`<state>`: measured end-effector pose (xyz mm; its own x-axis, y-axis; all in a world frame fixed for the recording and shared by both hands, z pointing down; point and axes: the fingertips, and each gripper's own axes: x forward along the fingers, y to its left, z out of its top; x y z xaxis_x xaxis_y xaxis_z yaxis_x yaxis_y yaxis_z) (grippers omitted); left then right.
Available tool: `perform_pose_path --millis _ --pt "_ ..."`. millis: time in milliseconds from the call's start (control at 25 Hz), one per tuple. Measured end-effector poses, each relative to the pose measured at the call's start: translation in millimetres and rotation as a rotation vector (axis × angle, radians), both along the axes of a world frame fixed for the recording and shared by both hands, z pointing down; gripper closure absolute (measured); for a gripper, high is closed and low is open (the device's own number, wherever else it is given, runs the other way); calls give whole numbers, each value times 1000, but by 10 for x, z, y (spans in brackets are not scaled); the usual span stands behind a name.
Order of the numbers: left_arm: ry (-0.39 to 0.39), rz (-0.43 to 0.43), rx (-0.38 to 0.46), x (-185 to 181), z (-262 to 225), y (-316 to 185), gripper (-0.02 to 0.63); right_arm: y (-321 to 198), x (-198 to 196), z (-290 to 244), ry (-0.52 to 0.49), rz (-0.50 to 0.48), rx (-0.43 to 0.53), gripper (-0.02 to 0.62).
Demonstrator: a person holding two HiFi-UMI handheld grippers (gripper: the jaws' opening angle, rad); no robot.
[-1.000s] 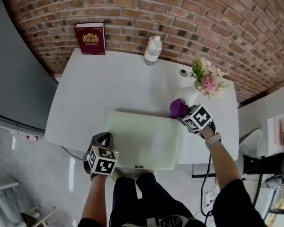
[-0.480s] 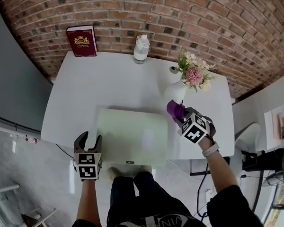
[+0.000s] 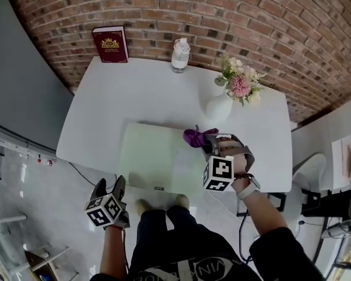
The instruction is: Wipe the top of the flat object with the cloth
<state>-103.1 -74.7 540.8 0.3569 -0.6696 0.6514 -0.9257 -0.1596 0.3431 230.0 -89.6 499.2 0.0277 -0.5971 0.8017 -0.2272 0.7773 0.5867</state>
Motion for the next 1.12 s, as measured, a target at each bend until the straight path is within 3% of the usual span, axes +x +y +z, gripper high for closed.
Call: perform_pose_path --millis 80,240,320,640,800,960,1120 --pt "87 -66 -33 22 73 113 287 20 -104 -5 28 -50 17 517" --pt "406 -180 -123 259 279 299 258 70 -286 11 44 -124 37 517" --pt "518 -204 -130 388 338 311 249 98 -327 30 41 -142 46 517" --pt "759 -299 -101 718 486 207 247 244 -278 60 42 -194 68 517" --pt "879 -324 -87 756 508 212 252 349 -205 70 -6 -158 64 517" --pt "945 -321 -60 729 476 291 270 443 -108 96 -50 -105 66 517" --pt "1059 -373 -36 640 409 463 284 486 -10 56 -103 -46 81 517"
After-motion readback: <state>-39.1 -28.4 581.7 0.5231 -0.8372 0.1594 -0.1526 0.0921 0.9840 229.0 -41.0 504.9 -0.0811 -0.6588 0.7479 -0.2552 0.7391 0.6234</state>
